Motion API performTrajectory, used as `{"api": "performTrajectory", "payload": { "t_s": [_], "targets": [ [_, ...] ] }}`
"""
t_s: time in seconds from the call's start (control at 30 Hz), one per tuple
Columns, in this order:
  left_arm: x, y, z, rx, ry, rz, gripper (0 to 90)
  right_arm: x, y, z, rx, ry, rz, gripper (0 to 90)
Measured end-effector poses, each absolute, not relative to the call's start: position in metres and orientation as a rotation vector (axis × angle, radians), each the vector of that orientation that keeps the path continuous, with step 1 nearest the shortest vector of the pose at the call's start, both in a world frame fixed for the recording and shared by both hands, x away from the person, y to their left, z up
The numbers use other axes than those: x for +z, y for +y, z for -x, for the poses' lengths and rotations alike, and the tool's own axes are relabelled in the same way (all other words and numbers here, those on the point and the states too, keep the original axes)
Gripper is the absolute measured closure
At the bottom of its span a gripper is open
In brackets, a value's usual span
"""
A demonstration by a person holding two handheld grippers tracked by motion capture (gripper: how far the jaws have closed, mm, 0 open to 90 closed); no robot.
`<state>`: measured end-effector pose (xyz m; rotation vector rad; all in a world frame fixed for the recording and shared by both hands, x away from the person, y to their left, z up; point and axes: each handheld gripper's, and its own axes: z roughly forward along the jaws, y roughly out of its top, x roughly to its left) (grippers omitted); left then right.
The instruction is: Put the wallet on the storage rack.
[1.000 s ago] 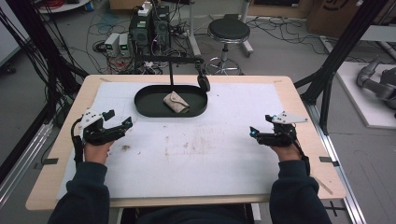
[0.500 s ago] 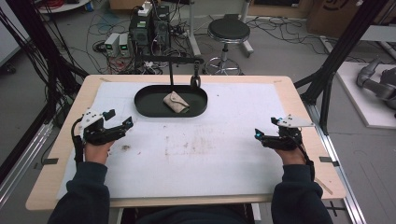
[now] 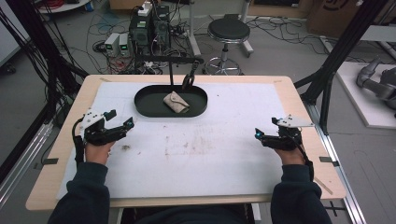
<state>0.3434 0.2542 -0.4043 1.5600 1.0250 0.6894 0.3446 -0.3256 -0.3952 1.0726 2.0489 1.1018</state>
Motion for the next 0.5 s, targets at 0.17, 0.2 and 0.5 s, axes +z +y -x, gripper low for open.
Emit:
{"api": "performTrajectory", "payload": {
  "t_s": [0.17,0.2,0.5],
  "targets": [
    [-0.405,0.2538,-0.3437,0.685,1.028,-1.566,20.7,-0.3953,-0.3261,-0.345,1.098,2.039,-1.089,19.8],
    [-0.4052,0.2535,-0.3439,0.685,1.029,-1.563,20.7,-0.3952,-0.3262,-0.345,1.098,2.037,-1.091,19.8],
    [-0.4063,0.2535,-0.3449,0.681,1.035,-1.567,20.7,-0.3962,-0.3263,-0.3476,1.095,2.039,-1.086,19.8]
  ]
}}
